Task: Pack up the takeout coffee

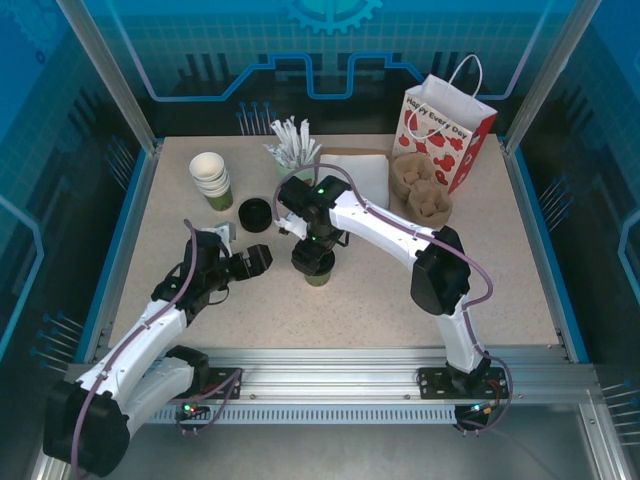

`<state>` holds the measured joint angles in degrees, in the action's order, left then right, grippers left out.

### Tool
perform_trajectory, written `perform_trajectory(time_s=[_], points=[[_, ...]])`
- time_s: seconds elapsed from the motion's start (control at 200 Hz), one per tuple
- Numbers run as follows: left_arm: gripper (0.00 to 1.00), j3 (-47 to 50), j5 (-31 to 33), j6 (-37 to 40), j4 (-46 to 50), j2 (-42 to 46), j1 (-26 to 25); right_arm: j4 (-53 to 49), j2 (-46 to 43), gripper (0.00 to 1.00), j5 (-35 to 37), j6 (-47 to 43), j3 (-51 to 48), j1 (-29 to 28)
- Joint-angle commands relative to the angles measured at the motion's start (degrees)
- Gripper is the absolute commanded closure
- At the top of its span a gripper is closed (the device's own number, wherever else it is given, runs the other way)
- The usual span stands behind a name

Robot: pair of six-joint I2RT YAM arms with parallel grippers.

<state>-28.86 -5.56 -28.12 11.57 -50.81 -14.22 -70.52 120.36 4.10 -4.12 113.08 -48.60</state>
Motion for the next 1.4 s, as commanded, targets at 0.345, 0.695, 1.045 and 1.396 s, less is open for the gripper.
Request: perform_trajectory(time_s=[0.345, 0.695, 1.045, 1.396], points=[[0.05, -0.24, -4.4, -0.86, -3.05, 0.44, -0.89, 2.55, -7.78, 0.15, -2.17, 0.98, -0.38, -0.09], [0.07, -4.43, -13.6, 1.04, -12.17, -11.6, -7.12, 24.8, -24.51, 0.21, -17.71, 7.71, -27.41, 11.51], [0.22, -10.46, -16.51, 3.18, -12.37, -24.16, -8.55, 34.2, -21.18, 0.26, -22.8, 10.23, -35.62, 14.77], [0.34, -7.26, -13.96, 2.97, -12.34, -26.45, -8.59, 37.61, -18.26, 0.36, -23.82, 10.67, -40.05, 15.94]])
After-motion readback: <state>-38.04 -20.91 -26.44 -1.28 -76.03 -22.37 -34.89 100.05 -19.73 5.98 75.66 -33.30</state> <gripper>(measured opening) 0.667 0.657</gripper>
